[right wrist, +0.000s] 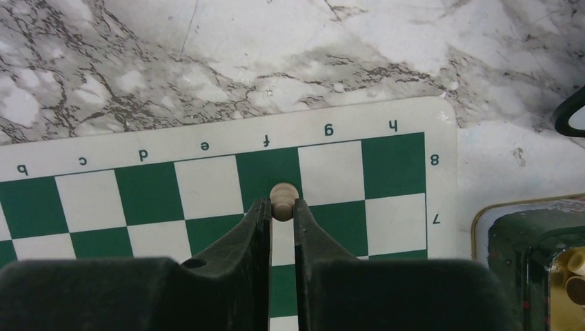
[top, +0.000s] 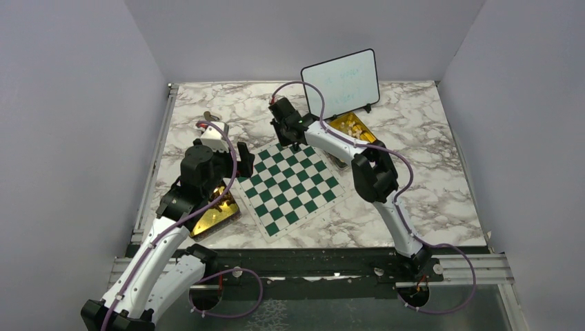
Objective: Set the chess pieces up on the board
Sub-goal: Place the chess piece on the chessboard.
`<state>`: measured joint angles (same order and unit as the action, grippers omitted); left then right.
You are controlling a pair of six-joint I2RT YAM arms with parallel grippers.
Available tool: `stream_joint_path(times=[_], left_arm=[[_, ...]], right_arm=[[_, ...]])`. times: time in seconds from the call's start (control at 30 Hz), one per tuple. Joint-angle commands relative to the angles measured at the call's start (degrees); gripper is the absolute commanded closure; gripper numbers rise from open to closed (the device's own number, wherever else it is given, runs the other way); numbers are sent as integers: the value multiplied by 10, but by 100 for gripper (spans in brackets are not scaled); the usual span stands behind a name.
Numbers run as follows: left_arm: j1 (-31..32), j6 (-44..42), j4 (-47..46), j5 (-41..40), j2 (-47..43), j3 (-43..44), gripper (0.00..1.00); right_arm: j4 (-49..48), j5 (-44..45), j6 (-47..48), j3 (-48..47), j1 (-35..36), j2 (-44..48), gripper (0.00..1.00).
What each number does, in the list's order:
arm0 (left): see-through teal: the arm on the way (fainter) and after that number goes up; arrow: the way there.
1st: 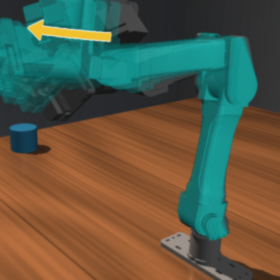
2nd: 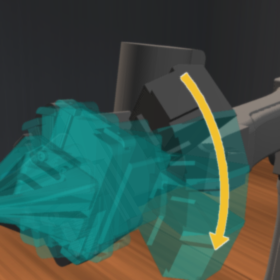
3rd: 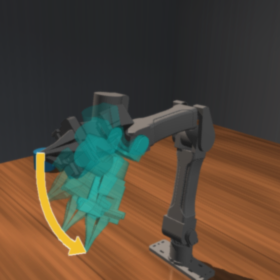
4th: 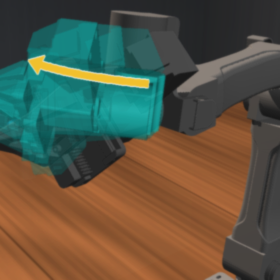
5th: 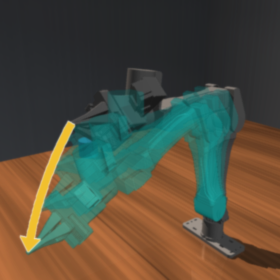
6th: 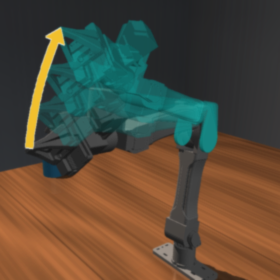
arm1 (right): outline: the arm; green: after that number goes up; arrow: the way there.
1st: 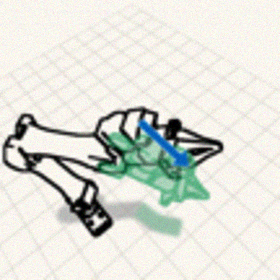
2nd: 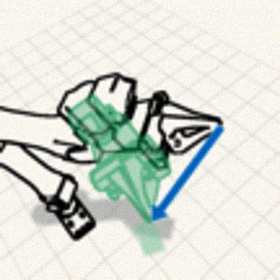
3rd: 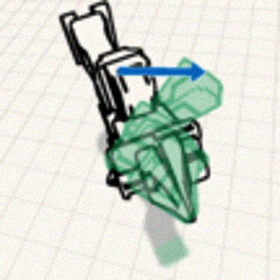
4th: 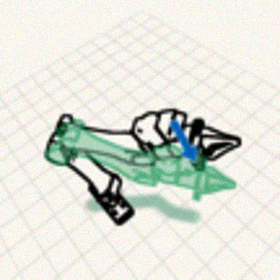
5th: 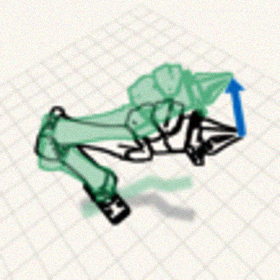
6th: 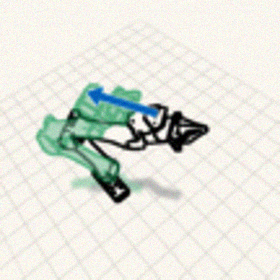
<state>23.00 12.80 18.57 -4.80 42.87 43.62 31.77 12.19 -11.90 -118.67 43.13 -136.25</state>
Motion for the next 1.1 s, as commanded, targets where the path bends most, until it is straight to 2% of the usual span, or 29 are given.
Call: stream_joint_path(times=[0.0,0.37,1.07], left_arm=[[1,-4,-3,-10,-7,9,1],[1,-5,-3,-14,-7,9,1],[2,-5,-4,-13,-18,7,1]], right_arm=[[-37,11,9,12,5,1,89],[-4,5,4,-16,4,-23,88],[-2,-26,-16,-19,5,-34,87]])
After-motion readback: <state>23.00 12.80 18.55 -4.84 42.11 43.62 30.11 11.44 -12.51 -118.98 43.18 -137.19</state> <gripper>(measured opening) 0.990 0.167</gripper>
